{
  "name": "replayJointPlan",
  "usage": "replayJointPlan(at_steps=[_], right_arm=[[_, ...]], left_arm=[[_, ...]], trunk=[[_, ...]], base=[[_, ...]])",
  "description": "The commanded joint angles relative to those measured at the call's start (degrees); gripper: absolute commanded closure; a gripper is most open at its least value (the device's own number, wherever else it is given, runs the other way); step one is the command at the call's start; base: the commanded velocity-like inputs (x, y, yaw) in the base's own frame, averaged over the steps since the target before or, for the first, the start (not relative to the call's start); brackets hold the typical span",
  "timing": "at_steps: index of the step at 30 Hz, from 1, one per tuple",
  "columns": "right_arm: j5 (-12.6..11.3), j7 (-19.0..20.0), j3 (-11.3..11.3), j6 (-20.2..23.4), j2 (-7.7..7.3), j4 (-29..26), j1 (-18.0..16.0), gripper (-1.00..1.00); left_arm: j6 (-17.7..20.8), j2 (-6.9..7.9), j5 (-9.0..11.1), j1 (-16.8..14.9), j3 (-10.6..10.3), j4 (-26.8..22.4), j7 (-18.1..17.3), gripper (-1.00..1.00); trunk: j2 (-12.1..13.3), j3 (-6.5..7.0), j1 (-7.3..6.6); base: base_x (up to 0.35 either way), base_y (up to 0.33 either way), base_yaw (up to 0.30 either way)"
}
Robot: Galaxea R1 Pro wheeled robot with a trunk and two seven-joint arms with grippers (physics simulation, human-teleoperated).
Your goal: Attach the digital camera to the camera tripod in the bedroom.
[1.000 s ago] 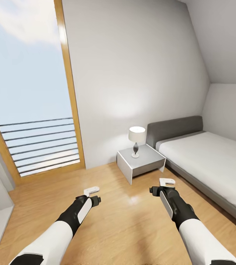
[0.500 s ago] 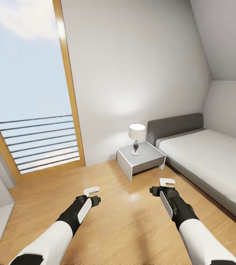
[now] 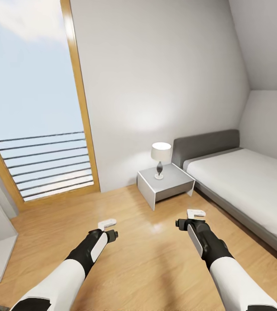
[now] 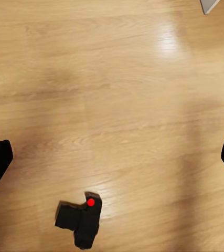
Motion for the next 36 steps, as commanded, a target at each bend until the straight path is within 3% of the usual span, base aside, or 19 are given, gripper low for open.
replayJointPlan(at_steps=[1, 36], right_arm=[[-0.28, -0.25, -0.12, 0.24, 0.04, -0.07, -0.03, -1.0], [-0.27, -0.38, -0.15, 0.3, 0.18, 0.01, -0.03, -1.0]], left_arm=[[0.22, 0.0, 0.55, -0.02, -0.1, -0.11, 0.41, -1.0], [0.21, 0.11, 0.44, -0.02, -0.2, -0.05, 0.45, -1.0]], trunk=[[-0.04, -0.16, 0.0], [-0.04, -3.36, 0.0]], base=[[0.0, 0.0, 0.0], [0.0, 0.0, 0.028]])
